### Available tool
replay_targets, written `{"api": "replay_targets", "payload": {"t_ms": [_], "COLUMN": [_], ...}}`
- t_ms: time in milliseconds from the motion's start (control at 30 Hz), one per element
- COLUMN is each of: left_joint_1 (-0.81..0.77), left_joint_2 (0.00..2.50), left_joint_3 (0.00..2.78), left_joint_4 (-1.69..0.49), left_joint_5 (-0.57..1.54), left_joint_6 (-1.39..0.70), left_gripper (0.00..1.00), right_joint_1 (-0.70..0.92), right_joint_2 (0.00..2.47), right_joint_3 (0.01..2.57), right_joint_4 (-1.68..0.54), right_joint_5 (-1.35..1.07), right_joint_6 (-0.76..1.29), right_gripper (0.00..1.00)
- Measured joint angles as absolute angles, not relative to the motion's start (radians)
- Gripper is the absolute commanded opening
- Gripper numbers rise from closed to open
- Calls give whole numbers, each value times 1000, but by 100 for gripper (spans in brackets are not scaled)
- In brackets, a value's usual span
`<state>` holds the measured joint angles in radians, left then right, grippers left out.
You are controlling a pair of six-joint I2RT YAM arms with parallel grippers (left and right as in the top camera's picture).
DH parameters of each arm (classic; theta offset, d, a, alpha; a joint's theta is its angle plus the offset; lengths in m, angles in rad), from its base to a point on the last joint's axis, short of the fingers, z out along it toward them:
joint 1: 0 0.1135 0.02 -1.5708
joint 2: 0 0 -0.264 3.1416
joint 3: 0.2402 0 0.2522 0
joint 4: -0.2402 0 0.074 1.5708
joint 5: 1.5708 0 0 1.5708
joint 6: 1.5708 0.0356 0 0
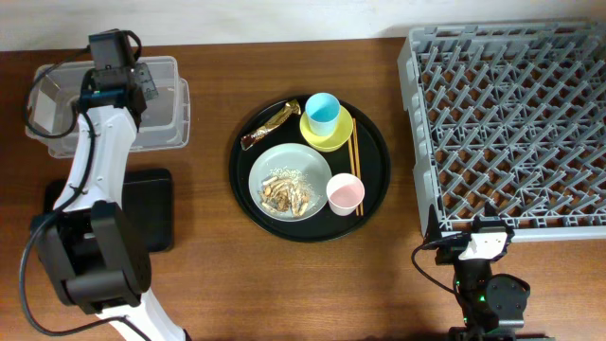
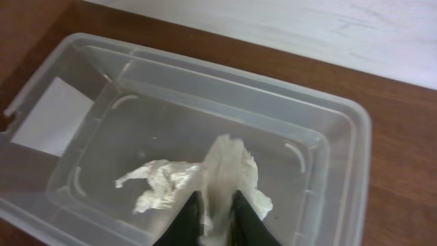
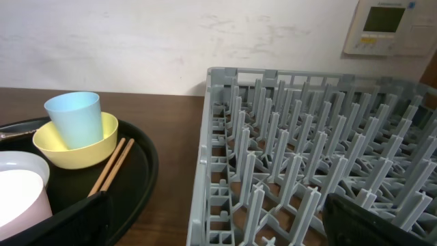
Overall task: Sort waste into correct bins and load items into the dishwasher rack
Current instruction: 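Carry the tissue to the clear bin and release it, then move the left gripper back and grasp the gold Lindt wrapper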
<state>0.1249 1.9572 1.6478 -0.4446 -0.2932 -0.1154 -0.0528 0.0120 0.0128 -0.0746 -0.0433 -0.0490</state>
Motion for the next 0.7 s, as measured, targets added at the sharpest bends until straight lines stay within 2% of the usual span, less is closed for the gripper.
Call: {"api": "replay_targets", "payload": {"t_ms": [67,267,467,567,633,700], "left_joint_1": [132,134,107,53,-3,-56], "left_joint_2": [1957,1957,1957,1957,1957,1957], "left_joint_3": [1648,1648,1648,1648,1648,1648], "left_joint_4": [-451,-520,-576,-576,-578,-593], "left_joint_5": [-293,-237,143,369,436,424], "left_joint_6": [-118,-120,-80,14,81,127], "left_gripper": [99,97,96,89,73,67], "right_joint_1": [-53,-53,-53,-53,-53,-53], "right_joint_2": [12,12,12,12,12,12], "right_joint_3": [13,13,13,13,13,13], "right_joint_4": [-75,-75,-75,-75,-75,-75], "right_joint_5": [-43,-43,-43,-43,-43,-43], "right_joint_6": [-48,-48,-48,-49,-48,-49], "right_gripper": [98,98,98,98,98,98]}}
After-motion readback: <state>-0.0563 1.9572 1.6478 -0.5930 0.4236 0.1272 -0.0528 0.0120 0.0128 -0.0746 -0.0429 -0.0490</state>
